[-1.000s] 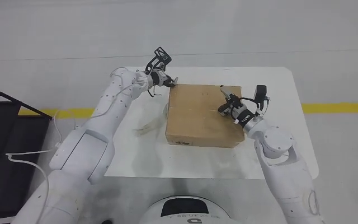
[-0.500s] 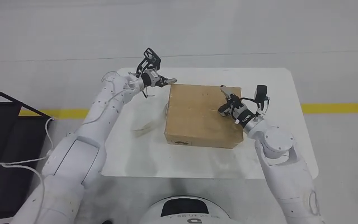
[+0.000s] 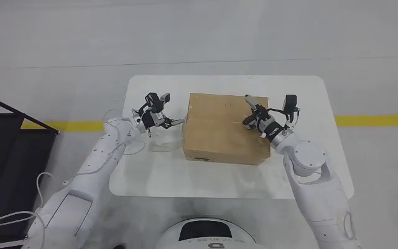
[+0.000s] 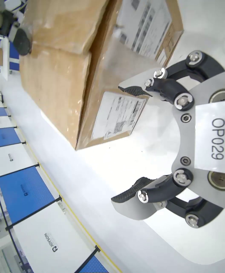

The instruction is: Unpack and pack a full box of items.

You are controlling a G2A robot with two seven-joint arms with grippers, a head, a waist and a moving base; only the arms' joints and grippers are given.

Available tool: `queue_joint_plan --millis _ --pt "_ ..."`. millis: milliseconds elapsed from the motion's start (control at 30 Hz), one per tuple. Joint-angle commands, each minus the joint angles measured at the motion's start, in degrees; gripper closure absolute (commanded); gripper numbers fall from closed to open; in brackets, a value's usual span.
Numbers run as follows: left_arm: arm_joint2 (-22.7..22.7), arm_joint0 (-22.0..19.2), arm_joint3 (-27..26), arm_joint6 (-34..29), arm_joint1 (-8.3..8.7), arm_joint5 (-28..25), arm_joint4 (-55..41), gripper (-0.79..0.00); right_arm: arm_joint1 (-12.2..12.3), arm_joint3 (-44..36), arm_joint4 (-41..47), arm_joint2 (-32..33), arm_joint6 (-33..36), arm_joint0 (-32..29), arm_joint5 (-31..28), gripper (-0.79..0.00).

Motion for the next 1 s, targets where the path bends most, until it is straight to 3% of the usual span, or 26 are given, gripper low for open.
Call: queue_joint_plan --millis 0,267,667,733,967 --pt "-0.5 1.9 -3.0 0.3 0.84 -0.8 1.5 -0.785 0.0 0.0 0.0 0.0 0.0 0.0 0.0 -0.785" --pt "-1.2 4.8 -8.5 2.8 2.7 -4.4 3.7 -0.785 0.0 0.0 0.0 0.0 0.0 0.0 0.0 -0.785" --pt "-5.1 4.7 -5.1 2.3 4.33 -1.3 0.5 -0.785 0.0 0.0 0.0 0.0 0.0 0.0 0.0 -0.785" --pt "-6.1 4.9 -4.5 -1.3 3.99 -0.1 -4.0 -0.785 0.0 0.0 0.0 0.0 0.0 0.0 0.0 -0.785" --pt "-6.1 4.9 -4.5 -1.3 3.99 -0.1 -4.0 -0.785 0.0 0.0 0.0 0.0 0.0 0.0 0.0 -0.785"
